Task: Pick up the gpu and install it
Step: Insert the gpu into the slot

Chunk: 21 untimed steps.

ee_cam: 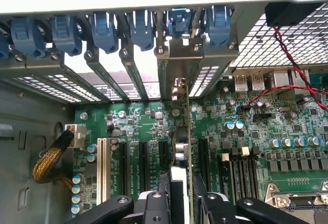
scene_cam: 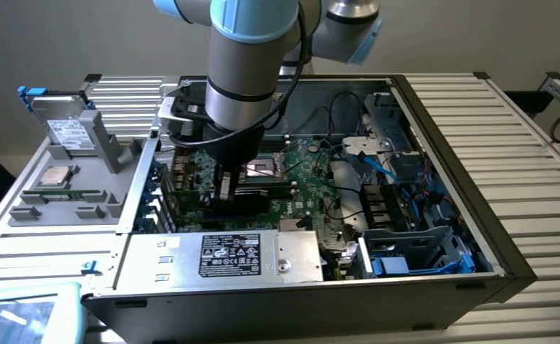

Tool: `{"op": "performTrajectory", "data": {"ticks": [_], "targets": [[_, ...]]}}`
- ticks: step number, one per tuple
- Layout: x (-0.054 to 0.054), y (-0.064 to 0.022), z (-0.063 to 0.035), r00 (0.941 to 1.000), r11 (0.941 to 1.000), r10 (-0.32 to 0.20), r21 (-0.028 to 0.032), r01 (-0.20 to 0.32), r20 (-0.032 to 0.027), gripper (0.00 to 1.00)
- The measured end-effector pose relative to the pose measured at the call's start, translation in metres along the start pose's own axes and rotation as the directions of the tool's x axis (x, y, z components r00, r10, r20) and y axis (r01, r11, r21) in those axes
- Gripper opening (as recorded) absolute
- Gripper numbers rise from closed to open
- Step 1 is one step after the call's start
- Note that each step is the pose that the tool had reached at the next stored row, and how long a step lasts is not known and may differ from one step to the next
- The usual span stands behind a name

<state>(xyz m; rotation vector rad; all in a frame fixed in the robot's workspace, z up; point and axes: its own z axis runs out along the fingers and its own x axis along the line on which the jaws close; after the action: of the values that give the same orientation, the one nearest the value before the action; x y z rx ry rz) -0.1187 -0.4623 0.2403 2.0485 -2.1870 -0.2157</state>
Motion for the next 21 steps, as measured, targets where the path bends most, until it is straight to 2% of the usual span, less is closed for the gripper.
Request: {"op": "performTrajectory", "data": {"ticks": [10, 13, 21], "targets": [[0.0002, 0.0009, -0.0045, 1.0, 1.0, 0.0, -0.0008, 0.0, -0.0018, 0.28], [0.0, 0.0014, -0.0069, 1.0, 1.0, 0.0, -0.0007, 0.0, -0.0006, 0.28], [0.0001, 0.0013, -0.0065, 1.0, 1.0, 0.0, -0.0006, 0.0, -0.0011, 0.28]]}}
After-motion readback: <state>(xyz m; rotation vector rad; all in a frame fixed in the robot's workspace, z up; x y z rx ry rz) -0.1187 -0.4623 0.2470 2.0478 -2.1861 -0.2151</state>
